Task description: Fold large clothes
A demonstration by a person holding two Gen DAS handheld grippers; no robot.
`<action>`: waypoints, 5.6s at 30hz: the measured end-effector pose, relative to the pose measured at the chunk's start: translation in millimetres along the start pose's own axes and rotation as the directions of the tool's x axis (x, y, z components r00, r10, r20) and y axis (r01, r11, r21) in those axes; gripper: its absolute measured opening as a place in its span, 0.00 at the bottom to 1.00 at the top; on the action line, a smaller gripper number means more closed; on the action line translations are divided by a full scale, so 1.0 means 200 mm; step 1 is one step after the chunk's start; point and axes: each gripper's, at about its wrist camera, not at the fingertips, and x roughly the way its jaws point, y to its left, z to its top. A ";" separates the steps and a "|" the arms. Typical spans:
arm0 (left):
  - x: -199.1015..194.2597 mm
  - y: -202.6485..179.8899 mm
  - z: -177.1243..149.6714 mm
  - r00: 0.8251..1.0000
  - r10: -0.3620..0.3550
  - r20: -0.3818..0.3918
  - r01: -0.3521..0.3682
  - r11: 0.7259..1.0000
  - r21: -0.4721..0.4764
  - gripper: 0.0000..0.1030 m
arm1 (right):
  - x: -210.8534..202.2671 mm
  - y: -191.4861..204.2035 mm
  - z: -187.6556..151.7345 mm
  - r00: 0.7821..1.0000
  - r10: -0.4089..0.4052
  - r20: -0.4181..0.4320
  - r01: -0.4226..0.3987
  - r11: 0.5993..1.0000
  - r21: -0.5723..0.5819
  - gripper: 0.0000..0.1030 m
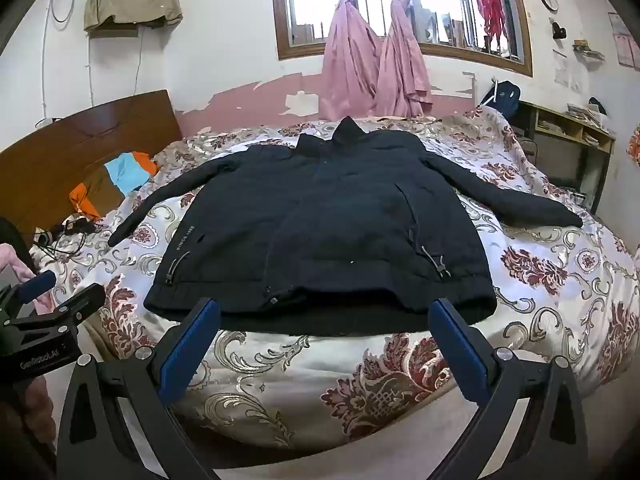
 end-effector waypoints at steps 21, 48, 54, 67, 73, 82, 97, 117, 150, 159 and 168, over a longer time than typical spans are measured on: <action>0.01 0.00 0.00 1.000 -0.005 -0.001 0.005 1.000 0.002 1.00 | 0.00 0.01 0.00 1.000 0.005 0.000 -0.005 1.000 0.006 0.99; 0.00 0.01 0.00 1.000 0.004 0.006 -0.004 1.000 -0.001 1.00 | 0.01 0.02 0.00 1.000 0.003 -0.001 -0.003 1.000 0.010 0.99; -0.01 0.00 0.01 1.000 0.004 0.006 -0.004 1.000 0.000 1.00 | 0.01 0.02 0.00 1.000 0.001 -0.001 -0.001 1.000 0.011 0.99; -0.01 0.00 0.01 1.000 0.005 0.008 -0.005 1.000 0.000 1.00 | 0.01 0.02 -0.01 1.000 0.000 0.000 0.000 1.000 0.013 0.99; -0.01 0.00 0.01 1.000 0.005 0.009 -0.005 1.000 0.001 1.00 | 0.01 0.02 -0.01 1.000 -0.001 0.000 0.001 1.000 0.013 0.99; 0.00 0.00 0.02 1.000 0.005 0.004 -0.005 1.000 0.002 1.00 | 0.02 0.02 -0.01 1.000 -0.005 -0.003 0.005 1.000 0.013 0.99; 0.22 -0.08 0.14 0.994 -0.025 -0.106 0.028 0.999 0.026 1.00 | 0.21 -0.12 0.07 0.997 -0.010 -0.077 0.016 0.997 0.080 0.99; 1.26 -0.84 0.95 0.928 -0.301 -0.219 0.308 0.951 0.001 1.00 | 1.25 -1.71 0.45 0.946 -0.184 -0.267 0.303 0.796 0.524 0.99; 2.09 -1.57 1.30 0.767 -0.523 -0.372 0.570 0.822 0.019 0.87 | 1.31 -1.79 1.15 0.921 -0.323 0.219 0.156 0.819 0.553 0.08; 1.87 -0.77 1.43 0.803 -0.524 -0.283 0.534 0.844 -0.049 0.88 | 1.37 -0.78 1.68 0.954 -0.029 0.300 0.031 1.000 -0.002 0.08; 1.80 -0.12 1.35 0.804 -0.565 -0.184 0.527 0.821 -0.221 0.88 | 1.68 0.12 1.36 0.998 0.041 -0.047 -0.059 0.853 -0.518 0.08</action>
